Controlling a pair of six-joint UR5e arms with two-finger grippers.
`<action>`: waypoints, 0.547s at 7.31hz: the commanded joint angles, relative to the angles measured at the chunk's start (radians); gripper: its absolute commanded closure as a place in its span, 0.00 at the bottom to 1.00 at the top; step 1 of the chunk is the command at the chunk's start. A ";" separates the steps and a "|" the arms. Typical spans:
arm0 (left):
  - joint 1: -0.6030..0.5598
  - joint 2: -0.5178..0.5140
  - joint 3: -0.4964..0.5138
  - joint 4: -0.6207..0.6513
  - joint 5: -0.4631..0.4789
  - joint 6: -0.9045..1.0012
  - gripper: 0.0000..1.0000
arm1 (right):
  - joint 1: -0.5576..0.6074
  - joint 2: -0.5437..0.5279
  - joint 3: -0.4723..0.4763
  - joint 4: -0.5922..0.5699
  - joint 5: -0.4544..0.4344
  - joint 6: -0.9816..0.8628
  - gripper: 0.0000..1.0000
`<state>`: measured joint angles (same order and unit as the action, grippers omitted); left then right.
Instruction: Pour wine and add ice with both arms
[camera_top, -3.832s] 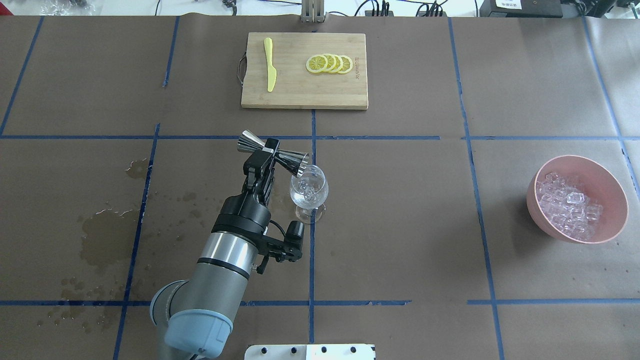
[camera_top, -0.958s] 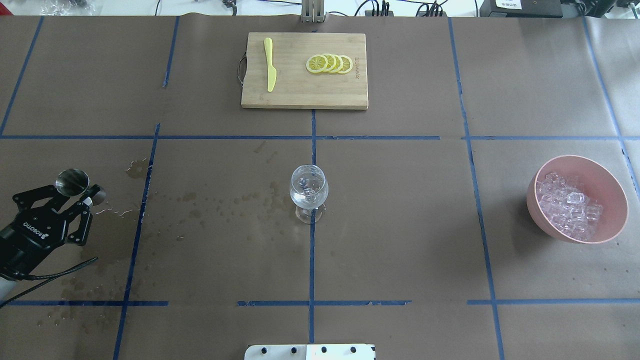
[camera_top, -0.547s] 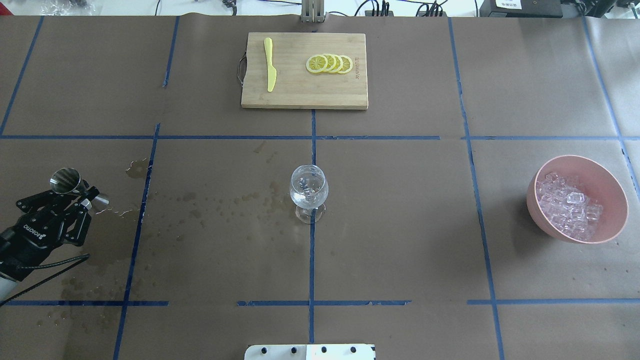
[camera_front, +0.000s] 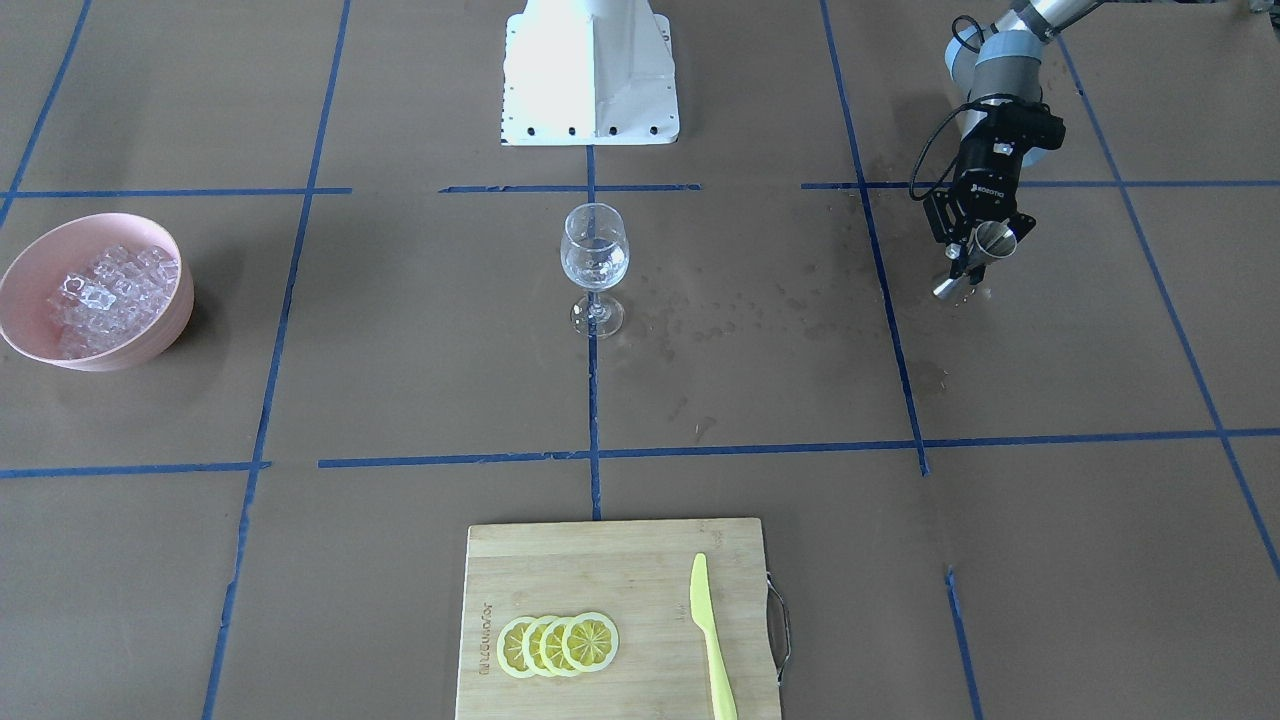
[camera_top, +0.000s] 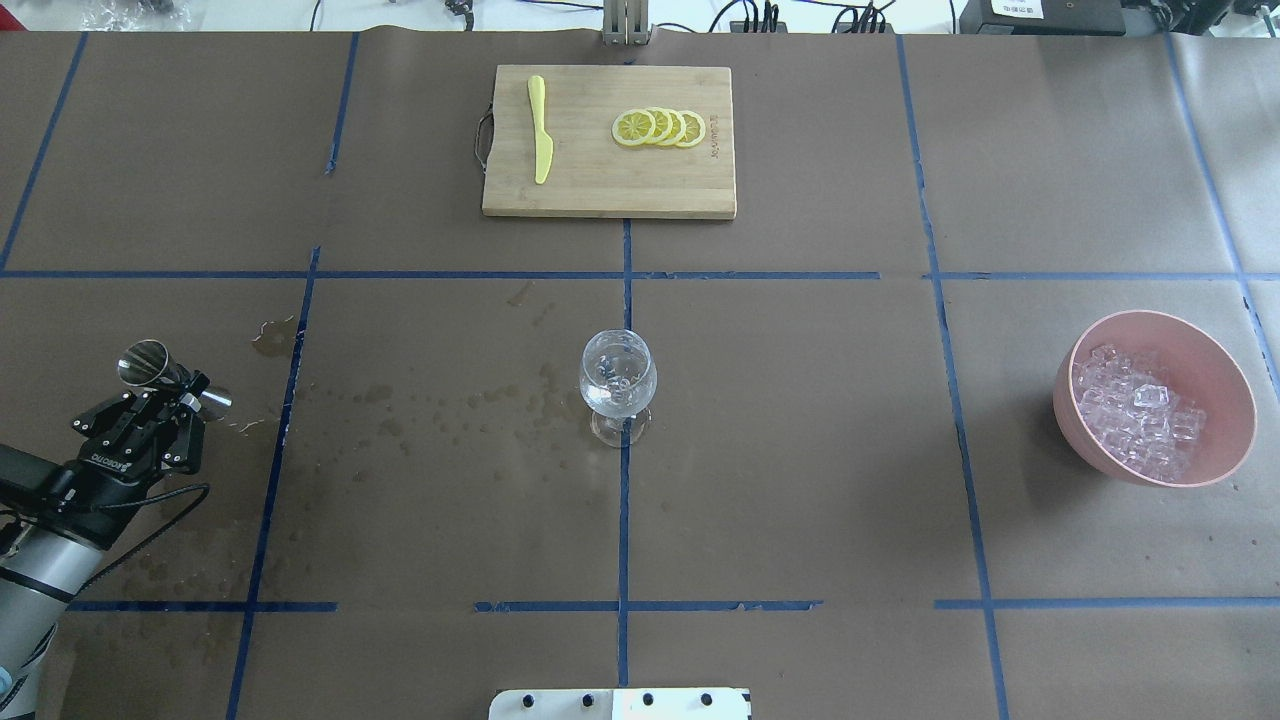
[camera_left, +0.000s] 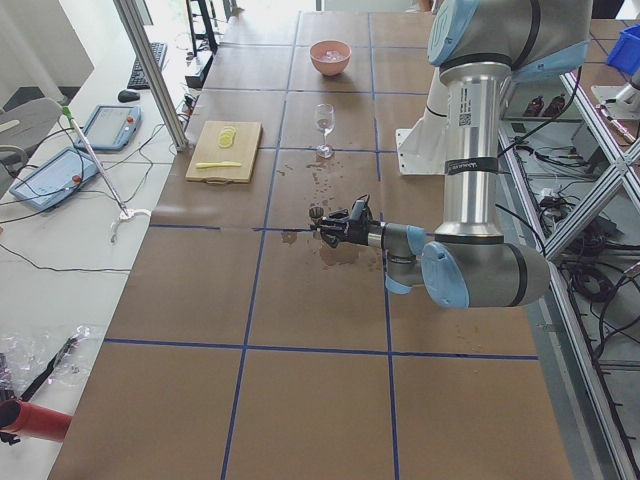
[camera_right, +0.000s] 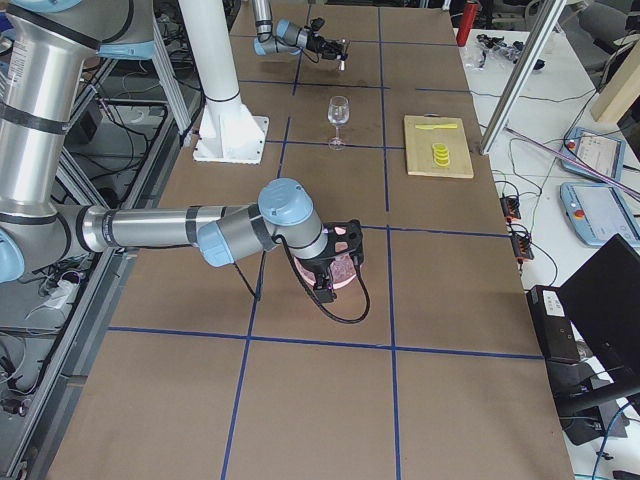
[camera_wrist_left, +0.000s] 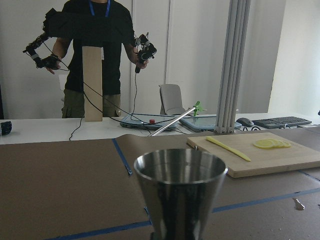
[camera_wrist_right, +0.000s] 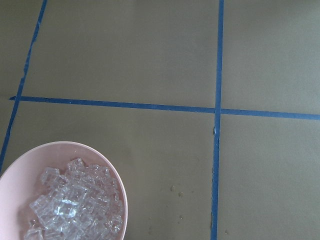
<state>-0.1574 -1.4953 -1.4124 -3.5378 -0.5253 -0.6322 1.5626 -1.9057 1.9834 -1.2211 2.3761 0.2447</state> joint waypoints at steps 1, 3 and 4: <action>0.001 -0.007 -0.003 -0.001 -0.004 0.086 1.00 | 0.002 -0.001 0.002 0.000 0.000 -0.001 0.00; 0.001 -0.007 0.001 0.008 -0.016 0.088 1.00 | 0.002 -0.003 0.000 0.000 0.000 -0.001 0.00; -0.002 0.003 -0.003 0.014 -0.081 0.086 1.00 | 0.002 -0.003 -0.002 0.000 0.000 -0.002 0.00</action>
<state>-0.1572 -1.4996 -1.4124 -3.5305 -0.5534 -0.5478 1.5646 -1.9080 1.9836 -1.2211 2.3761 0.2436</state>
